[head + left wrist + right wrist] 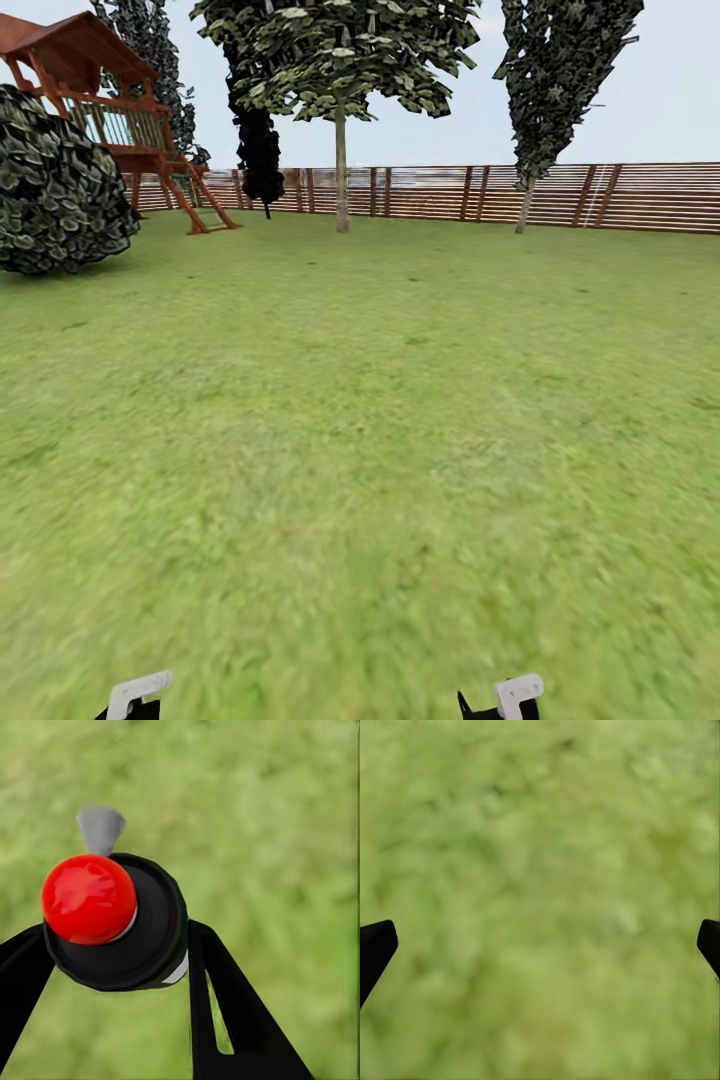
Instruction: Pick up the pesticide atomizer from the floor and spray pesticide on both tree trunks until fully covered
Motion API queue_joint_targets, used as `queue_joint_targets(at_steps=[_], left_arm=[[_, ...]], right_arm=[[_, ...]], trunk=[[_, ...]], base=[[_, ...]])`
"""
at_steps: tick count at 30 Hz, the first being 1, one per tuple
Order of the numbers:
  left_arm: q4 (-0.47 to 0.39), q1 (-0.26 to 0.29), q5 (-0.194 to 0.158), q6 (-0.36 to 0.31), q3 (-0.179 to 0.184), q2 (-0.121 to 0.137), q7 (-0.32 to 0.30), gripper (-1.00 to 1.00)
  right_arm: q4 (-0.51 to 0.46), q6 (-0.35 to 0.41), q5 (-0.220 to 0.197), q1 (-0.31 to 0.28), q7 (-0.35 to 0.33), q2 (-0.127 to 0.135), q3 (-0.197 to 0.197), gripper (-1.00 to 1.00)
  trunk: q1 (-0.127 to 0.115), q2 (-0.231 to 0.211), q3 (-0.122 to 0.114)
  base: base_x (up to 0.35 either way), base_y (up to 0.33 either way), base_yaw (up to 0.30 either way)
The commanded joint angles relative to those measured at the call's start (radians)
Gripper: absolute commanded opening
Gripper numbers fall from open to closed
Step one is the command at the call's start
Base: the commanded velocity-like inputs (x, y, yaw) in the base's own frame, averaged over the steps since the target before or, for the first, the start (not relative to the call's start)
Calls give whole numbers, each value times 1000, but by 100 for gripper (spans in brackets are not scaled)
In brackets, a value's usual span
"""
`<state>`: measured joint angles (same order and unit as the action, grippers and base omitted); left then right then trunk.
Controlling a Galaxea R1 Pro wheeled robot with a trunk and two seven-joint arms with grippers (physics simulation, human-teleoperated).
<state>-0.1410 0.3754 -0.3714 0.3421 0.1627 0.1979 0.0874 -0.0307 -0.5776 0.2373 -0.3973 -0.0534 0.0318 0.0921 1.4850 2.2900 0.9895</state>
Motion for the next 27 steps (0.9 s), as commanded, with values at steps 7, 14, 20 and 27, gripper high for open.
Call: queue_joint_targets(at_steps=[7,14,20,27], left_arm=[[0,0,0,0,0,0,0,-100],[0,0,0,0,0,0,0,-100],[0,0,0,0,1,0,0,-100],[0,0,-2,-1,0,1,0,-100]], right_arm=[[0,1,0,0,1,0,0,100],[0,1,0,0,0,0,0,100],[0,1,0,0,1,0,0,100],[0,1,0,0,1,0,0,100]], trunk=[[0,0,0],[0,0,0],[0,0,0],[0,0,0]], base=[[339,0,0],[339,0,0],[339,0,0],[339,0,0]])
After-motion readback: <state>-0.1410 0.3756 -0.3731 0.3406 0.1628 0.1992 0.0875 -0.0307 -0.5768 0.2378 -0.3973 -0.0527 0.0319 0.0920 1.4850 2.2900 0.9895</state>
